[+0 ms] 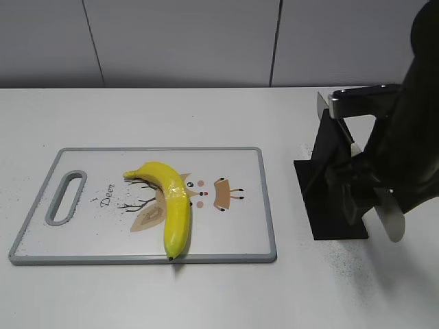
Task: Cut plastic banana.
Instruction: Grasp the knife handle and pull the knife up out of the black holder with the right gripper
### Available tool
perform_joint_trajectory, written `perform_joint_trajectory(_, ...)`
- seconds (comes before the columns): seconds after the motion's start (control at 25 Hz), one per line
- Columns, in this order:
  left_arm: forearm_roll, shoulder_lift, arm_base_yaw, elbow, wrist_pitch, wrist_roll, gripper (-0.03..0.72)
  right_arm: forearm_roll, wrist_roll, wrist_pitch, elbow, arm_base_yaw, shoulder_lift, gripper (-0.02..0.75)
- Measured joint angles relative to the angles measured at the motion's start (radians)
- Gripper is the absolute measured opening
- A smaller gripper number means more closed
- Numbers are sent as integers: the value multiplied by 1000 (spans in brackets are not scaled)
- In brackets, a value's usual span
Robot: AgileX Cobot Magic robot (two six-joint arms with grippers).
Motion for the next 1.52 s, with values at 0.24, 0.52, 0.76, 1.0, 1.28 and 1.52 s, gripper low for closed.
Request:
perform_joint_trajectory(0.24, 0, 0, 0, 0, 0, 0, 587, 0, 28, -2, 0, 0, 34, 168)
perform_joint_trajectory(0.52, 0, 0, 0, 0, 0, 0, 585, -4, 37, 5, 0, 0, -6, 167)
perform_joint_trajectory(0.76, 0, 0, 0, 0, 0, 0, 585, -4, 39, 9, 0, 0, -116, 166)
perform_joint_trajectory(1.0, -1, 0, 0, 0, 0, 0, 585, -5, 41, 2, -4, 0, -243, 167)
perform_joint_trajectory(1.28, -3, 0, 0, 0, 0, 0, 585, -10, -19, 2, -85, 0, -295, 167)
perform_joint_trajectory(1.52, -13, 49, 0, -17, -8, 17, 585, 68, -460, -17, -95, 0, -294, 167)
